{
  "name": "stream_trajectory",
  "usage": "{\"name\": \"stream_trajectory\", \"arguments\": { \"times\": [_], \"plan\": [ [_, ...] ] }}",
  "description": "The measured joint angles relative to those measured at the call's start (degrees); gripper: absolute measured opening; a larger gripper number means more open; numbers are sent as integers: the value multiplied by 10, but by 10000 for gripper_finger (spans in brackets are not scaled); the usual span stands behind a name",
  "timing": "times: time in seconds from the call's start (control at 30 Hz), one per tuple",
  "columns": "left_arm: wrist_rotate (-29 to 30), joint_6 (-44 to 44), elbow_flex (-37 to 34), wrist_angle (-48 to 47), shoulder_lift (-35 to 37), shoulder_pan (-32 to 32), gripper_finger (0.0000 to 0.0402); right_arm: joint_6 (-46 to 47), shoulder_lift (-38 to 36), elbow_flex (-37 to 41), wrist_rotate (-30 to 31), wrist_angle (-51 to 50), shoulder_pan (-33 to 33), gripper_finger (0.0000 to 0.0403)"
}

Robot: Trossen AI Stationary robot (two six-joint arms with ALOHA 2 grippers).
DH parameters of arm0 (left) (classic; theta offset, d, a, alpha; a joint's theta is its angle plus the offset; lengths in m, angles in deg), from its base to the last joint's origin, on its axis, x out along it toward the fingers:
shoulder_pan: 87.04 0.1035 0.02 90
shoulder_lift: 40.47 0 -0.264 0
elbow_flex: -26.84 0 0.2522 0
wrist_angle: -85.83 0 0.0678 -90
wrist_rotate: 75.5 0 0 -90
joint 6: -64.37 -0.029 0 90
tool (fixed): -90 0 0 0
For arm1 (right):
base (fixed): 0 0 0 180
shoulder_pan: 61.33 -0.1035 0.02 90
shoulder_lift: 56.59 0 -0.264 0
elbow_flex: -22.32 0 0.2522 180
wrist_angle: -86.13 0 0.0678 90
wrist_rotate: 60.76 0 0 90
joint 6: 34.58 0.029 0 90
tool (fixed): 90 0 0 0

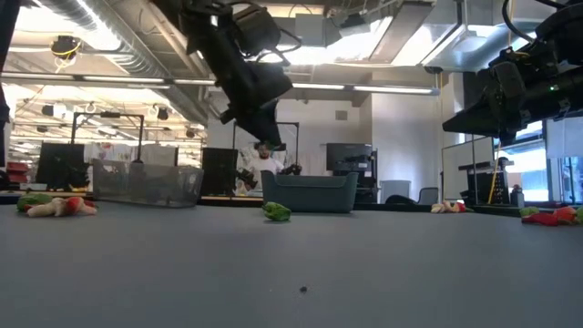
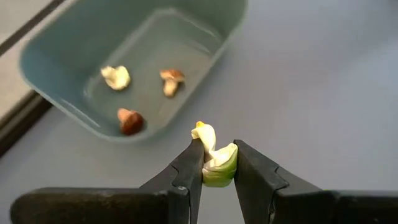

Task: Sort produce into baskets
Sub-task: Put the green mushroom into the blue bin

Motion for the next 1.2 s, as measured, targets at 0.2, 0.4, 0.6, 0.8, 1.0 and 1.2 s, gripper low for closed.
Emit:
{"name": "stream_trajectory", "arguments": {
  "times": [0.2, 0.4, 0.6, 0.8, 1.0, 1.2],
  "plan": [
    [1, -7, 0, 40, -10, 24, 77, -1, 0, 0, 0, 0, 0, 26],
    [1, -9, 0, 63, -30, 47, 77, -2, 0, 0, 11, -3, 0, 26],
    [1, -19, 0, 97, -63, 64, 77, -2, 0, 0, 11, -5, 0, 26],
    [1, -24, 0, 123, -87, 79, 77, -2, 0, 0, 11, -9, 0, 26],
    [1, -24, 0, 130, -92, 90, 77, -2, 0, 0, 11, -12, 0, 26],
    [2, -23, 0, 134, -92, 99, 77, -2, 0, 0, 11, -12, 0, 26]
  ]
}}
